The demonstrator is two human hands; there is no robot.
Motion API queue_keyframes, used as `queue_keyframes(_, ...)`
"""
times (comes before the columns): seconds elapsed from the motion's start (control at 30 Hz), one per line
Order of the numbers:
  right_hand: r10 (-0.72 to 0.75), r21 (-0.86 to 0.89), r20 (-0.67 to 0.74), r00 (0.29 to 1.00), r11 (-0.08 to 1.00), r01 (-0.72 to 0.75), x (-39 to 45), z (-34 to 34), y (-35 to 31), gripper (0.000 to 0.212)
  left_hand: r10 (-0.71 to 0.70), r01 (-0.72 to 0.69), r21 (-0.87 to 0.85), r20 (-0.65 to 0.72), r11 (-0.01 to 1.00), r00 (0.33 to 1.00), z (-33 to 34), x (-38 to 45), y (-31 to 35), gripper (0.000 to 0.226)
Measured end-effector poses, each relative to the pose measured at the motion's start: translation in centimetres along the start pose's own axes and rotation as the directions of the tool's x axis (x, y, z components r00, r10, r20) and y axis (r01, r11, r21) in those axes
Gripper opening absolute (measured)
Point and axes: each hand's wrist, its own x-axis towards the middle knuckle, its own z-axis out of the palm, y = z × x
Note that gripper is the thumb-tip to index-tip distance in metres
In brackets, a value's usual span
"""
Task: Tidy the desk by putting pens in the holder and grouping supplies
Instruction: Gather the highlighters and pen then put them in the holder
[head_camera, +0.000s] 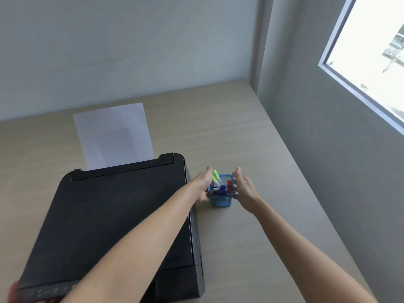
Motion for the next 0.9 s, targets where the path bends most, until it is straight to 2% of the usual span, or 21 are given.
queue_keyframes(0.07, -0.017, -0.039, -0.002, 1.000, 0.999, 0.017, 0.6, 0.3, -1.0, 0.074, 0.015, -0.016, -0.072, -0.003, 0.997, 1.000, -0.1, 0.4, 0.0, 0.053)
queue_keyframes(0.17, -0.018, -0.105, 0.012, 1.000, 0.994, 0.020, 0.8, 0.7, -1.5, 0.076, 0.034, -0.040, -0.127, -0.048, 0.991, 0.998, -0.2, 0.5, 0.2, 0.058)
queue_keyframes(0.27, -0.029, -0.150, 0.005, 1.000, 0.988, 0.029, 0.9, 0.8, -1.7, 0.068, 0.027, -0.032, -0.099, -0.045, 0.995, 0.999, 0.1, -0.5, 0.3, 0.061)
queue_keyframes(0.33, -0.018, -0.176, 0.023, 1.000, 0.984, 0.022, 0.6, 0.8, -2.1, 0.053, 0.056, -0.060, -0.062, -0.060, 0.996, 0.997, 0.2, -1.9, 0.5, 0.064)
queue_keyframes(0.4, -0.034, -0.223, 0.022, 0.999, 0.974, 0.038, -0.2, 1.1, -2.7, 0.053, 0.117, -0.119, -0.017, -0.085, 0.993, 0.989, 0.0, -3.4, 0.9, 0.068)
queue_keyframes(0.47, -0.112, -0.322, -0.032, 0.993, 0.942, 0.096, -1.3, 1.5, -3.5, 0.062, 0.176, -0.176, 0.011, -0.069, 0.984, 0.982, -0.3, -5.5, 1.1, 0.070)
queue_keyframes(0.57, -0.317, -0.514, -0.087, 0.944, 0.827, 0.230, -3.6, 2.3, -5.3, 0.050, 0.274, -0.272, 0.090, -0.015, 0.958, 0.962, -1.4, -9.4, 1.0, 0.074)
queue_keyframes(0.63, -0.426, -0.588, -0.078, 0.902, 0.750, 0.303, -5.2, 4.0, -6.5, 0.044, 0.371, -0.371, 0.099, 0.021, 0.923, 0.928, -3.4, -12.5, 0.1, 0.072)
queue_keyframes(0.73, -0.535, -0.654, 0.014, 0.845, 0.634, 0.412, -7.4, 7.9, -7.8, 0.041, 0.538, -0.539, 0.064, 0.029, 0.840, 0.842, -7.5, -16.3, -2.2, 0.052)
queue_keyframes(0.83, -0.561, -0.647, 0.123, 0.819, 0.580, 0.495, -9.8, 13.7, -8.0, 0.040, 0.662, -0.659, 0.068, -0.065, 0.749, 0.746, -13.5, -19.4, -5.4, 0.041)
queue_keyframes(0.9, -0.549, -0.639, 0.206, 0.810, 0.551, 0.536, -11.4, 18.0, -7.1, 0.040, 0.696, -0.689, 0.108, -0.167, 0.717, 0.698, -18.0, -20.8, -8.1, 0.040)
